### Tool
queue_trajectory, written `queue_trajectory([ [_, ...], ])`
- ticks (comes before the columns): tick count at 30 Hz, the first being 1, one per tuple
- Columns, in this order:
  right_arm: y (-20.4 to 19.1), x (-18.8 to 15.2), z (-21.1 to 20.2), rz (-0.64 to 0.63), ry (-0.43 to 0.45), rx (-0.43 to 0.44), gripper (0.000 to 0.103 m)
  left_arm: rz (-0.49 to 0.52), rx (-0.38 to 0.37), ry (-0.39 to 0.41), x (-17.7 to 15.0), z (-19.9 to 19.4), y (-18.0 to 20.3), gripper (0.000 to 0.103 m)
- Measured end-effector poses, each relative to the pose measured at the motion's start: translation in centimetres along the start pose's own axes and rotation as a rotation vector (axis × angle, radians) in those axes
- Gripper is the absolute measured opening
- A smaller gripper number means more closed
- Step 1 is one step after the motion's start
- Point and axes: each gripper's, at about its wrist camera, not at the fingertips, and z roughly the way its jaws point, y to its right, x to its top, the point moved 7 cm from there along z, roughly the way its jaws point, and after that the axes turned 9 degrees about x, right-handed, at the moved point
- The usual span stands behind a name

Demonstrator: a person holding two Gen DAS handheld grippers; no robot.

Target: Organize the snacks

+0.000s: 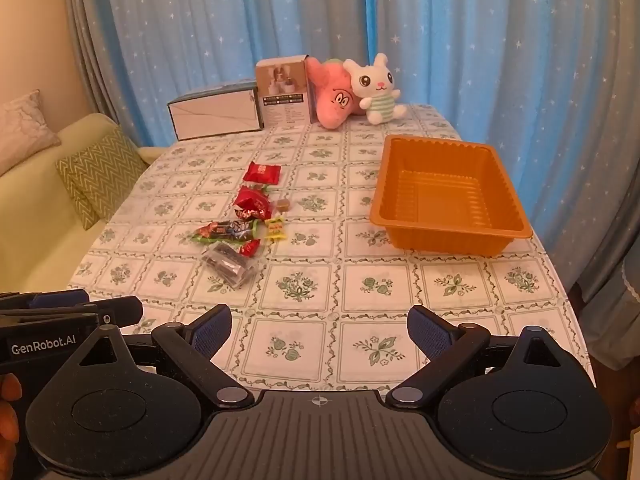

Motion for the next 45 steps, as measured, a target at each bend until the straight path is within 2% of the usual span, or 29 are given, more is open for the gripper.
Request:
queue_trajectory([
  [45,0.36,-0.13,0.23,0.001,-0.004,-0.003,0.095,0.003,0.002,0.001,-0.09,0.06,0.22,0.063],
])
